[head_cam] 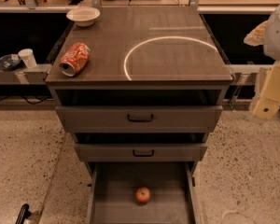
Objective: Pick apple from bottom drawer and place on counter
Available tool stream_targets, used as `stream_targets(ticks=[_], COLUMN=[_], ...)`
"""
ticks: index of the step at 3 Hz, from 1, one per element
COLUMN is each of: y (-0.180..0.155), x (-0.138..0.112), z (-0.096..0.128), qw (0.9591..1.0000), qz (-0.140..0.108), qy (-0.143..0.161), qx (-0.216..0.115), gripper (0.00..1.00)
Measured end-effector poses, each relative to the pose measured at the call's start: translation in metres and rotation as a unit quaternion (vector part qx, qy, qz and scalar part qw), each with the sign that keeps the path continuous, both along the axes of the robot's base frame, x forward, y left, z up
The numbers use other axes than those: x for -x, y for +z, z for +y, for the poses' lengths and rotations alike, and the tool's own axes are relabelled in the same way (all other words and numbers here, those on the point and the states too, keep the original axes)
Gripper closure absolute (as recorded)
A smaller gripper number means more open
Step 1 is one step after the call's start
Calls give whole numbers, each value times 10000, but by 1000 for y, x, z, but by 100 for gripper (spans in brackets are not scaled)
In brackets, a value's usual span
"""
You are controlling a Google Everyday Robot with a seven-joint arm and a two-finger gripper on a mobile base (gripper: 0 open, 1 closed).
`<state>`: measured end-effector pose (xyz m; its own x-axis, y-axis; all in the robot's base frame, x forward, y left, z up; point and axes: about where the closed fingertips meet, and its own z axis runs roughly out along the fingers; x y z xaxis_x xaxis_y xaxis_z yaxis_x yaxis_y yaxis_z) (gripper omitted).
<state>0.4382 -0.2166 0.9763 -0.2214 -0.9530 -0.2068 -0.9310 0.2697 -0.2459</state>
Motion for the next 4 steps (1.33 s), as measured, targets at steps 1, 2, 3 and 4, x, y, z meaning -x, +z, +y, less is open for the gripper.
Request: stream_targets(ticks=[1, 2, 3, 4], y=[0, -17, -102, -202], x=[0, -5, -11, -1], z=[0, 2, 10, 35], qw=[10000, 9993, 9895, 9609], qz=[0, 88, 427, 588], qy=[0, 45, 350, 562], qx=[0, -357, -1333, -2646], gripper=[0, 0, 0, 0])
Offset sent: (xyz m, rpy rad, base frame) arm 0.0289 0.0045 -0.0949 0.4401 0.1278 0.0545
